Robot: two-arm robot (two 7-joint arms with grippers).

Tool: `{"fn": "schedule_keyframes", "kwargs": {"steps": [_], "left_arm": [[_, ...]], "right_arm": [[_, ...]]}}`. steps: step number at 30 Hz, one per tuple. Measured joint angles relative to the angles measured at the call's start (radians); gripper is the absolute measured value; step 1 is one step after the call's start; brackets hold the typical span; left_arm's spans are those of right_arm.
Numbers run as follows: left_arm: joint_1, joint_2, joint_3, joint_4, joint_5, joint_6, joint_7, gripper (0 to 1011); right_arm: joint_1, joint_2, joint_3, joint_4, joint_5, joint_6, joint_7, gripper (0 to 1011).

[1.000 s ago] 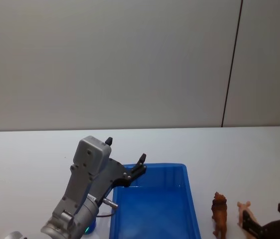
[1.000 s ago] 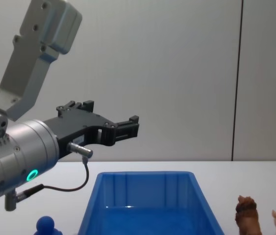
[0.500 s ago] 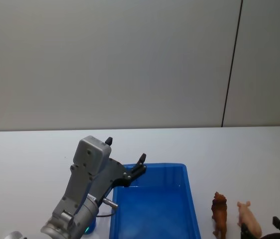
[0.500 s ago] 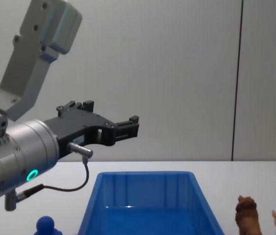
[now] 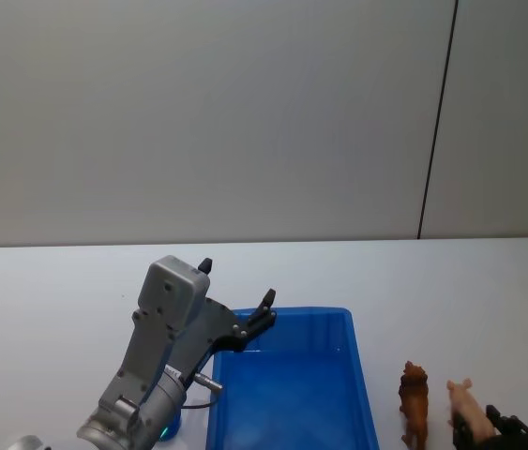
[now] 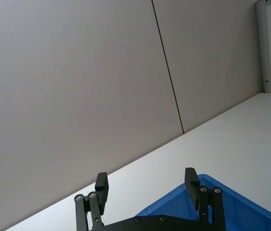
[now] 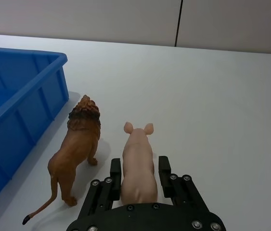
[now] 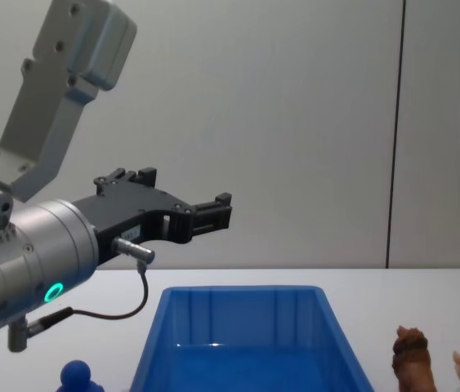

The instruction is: Pick up the two dolls from the table and place them into the box.

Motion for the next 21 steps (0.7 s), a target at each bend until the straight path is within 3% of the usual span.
{"fn": "schedule_keyframes", "kwargs": {"steps": [6,13,21], "left_arm": [[0.0,0.0,0.0,0.0,0.0,0.0,0.0,1001],[0.0,0.0,0.0,0.0,0.0,0.0,0.0,1001],[0.0,0.0,0.0,0.0,0.0,0.0,0.0,1001]], "right_arm": [[0.01,-0.008,-0.001,0.008,-0.007,-0.01,0.01,362],[0.011,-0.011,0.001,-0.017,-0.008,-0.014,0.014,362],[0.011,-0.013,0.003,-0.095,-0.014,-0.021,0.025,362]]}}
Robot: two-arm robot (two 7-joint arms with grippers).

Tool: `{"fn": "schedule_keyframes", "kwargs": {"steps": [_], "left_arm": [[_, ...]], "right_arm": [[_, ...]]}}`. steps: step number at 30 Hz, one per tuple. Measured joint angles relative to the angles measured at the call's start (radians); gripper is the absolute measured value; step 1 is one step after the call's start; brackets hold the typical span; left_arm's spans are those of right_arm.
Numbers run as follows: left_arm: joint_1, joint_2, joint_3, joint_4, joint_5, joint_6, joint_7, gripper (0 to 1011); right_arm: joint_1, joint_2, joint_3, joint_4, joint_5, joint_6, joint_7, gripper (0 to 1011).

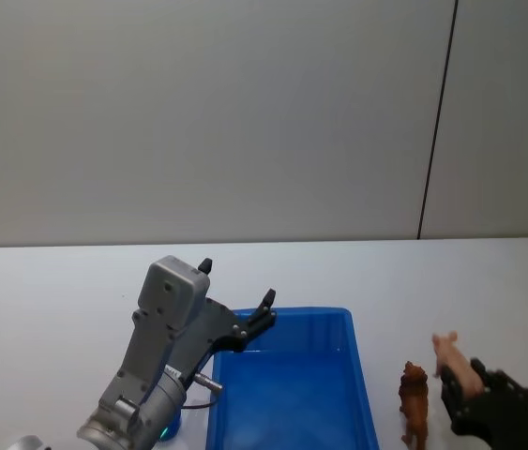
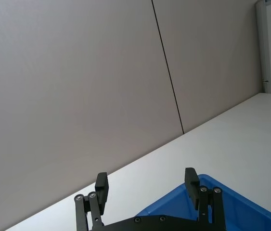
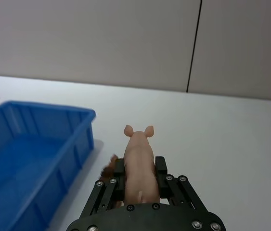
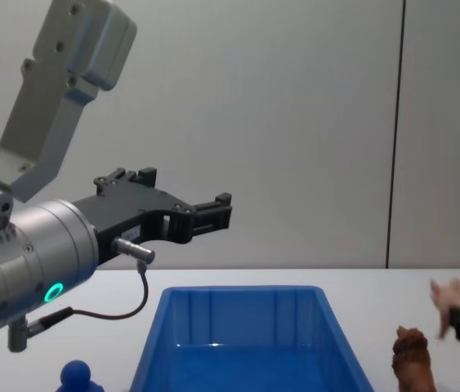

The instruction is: Pick up the two dolls from the table and place them into the box.

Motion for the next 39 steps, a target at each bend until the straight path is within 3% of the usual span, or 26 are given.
{"fn": "schedule_keyframes", "kwargs": {"steps": [13,25,39], "left_arm": [[0.0,0.0,0.0,0.0,0.0,0.0,0.0,1001],[0.0,0.0,0.0,0.0,0.0,0.0,0.0,1001],[0.0,0.0,0.0,0.0,0.0,0.0,0.0,1001]], "right_arm": [[0.046,-0.038,-0.026,-0.076,-0.026,0.017,0.102,362],[0.117,-0.109,-0.072,-0.02,-0.041,0.068,0.227,375],[0.177,-0.157,-0.093,0.067,-0.052,0.109,0.272,799]]}}
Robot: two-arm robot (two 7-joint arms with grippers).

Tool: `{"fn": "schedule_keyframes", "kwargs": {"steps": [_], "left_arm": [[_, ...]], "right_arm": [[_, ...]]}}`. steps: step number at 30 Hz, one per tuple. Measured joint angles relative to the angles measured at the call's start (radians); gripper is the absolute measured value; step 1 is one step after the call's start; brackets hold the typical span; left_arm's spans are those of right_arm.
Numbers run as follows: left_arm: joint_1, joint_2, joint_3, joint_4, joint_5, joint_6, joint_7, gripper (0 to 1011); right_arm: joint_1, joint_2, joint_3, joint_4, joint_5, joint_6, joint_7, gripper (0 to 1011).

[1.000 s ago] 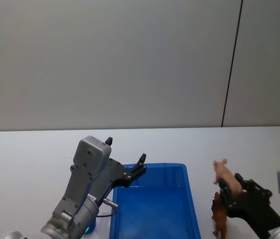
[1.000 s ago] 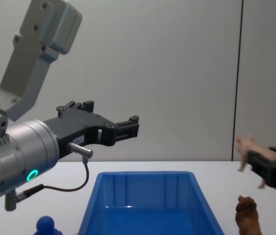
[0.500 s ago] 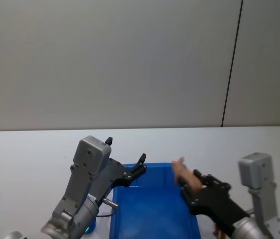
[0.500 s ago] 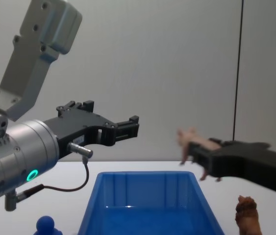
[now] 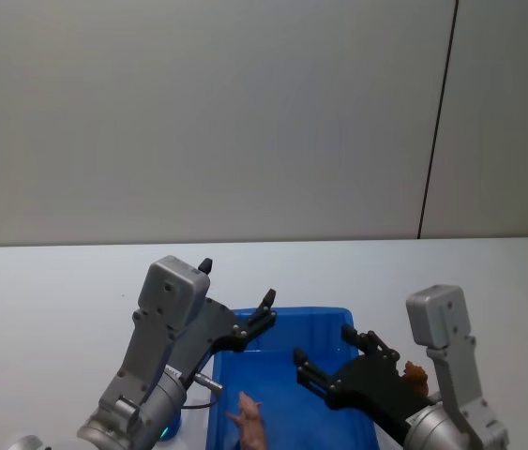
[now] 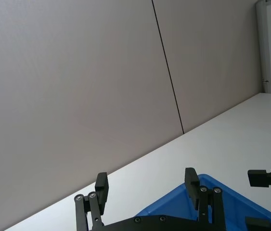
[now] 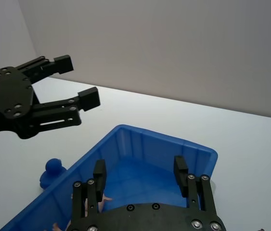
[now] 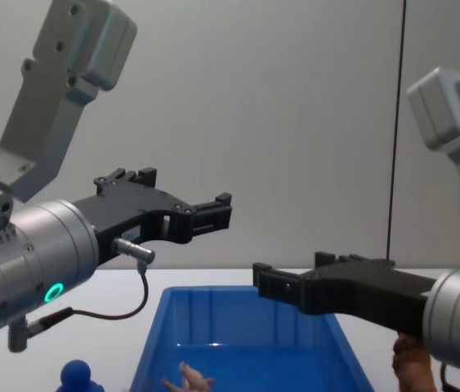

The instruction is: Pick up the two dolls from the table and place them into the box.

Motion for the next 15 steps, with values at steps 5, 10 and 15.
{"fn": "schedule_keyframes", "kwargs": {"steps": [5,10,15], "left_arm": [[0.0,0.0,0.0,0.0,0.0,0.0,0.0,1001],[0.0,0.0,0.0,0.0,0.0,0.0,0.0,1001],[0.0,0.0,0.0,0.0,0.0,0.0,0.0,1001]], "right_arm": [[0.003,0.002,0.008,0.006,0.0,0.007,-0.025,954],[-0.008,0.013,0.019,-0.009,0.001,0.011,-0.063,1001],[-0.033,0.031,0.033,-0.041,0.005,0.015,-0.118,1001]]}}
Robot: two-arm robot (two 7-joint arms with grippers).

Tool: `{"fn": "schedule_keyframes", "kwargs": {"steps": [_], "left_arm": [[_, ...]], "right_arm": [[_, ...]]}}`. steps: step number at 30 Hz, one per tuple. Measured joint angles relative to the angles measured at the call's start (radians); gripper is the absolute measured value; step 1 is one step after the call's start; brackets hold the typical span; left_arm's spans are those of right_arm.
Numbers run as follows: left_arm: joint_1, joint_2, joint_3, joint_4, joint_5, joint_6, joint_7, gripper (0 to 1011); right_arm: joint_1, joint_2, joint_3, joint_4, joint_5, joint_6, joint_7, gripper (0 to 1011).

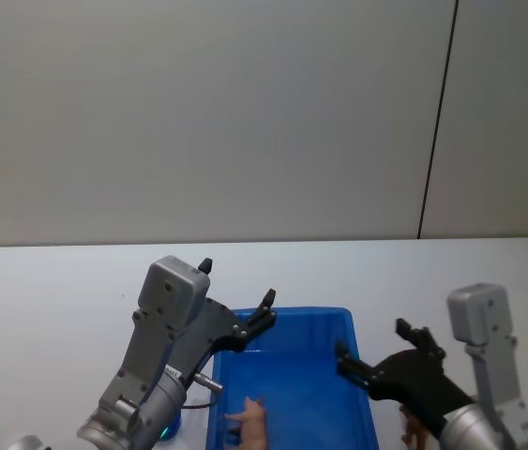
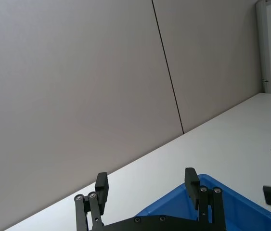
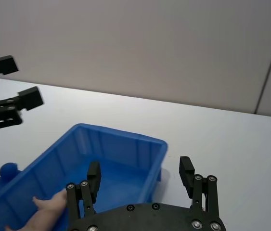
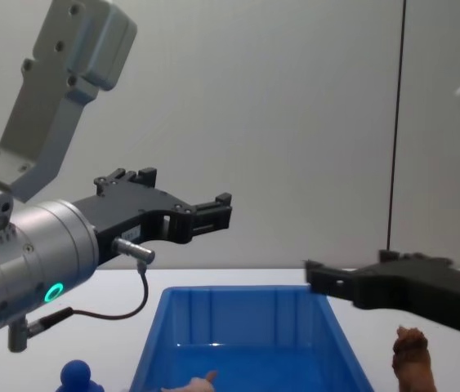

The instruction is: Pick up the two dolls from the table and place them into the box.

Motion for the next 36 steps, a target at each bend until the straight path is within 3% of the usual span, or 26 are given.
{"fn": "schedule_keyframes", "kwargs": {"steps": [18,36], "left_arm": [[0.0,0.0,0.0,0.0,0.0,0.0,0.0,1001],[0.0,0.0,0.0,0.0,0.0,0.0,0.0,1001]], "right_arm": [[-0.097,0.042,0.03,-0.08,-0.01,0.03,-0.199,1001],[-0.116,0.014,0.013,-0.012,-0.054,0.047,-0.256,1001]]}}
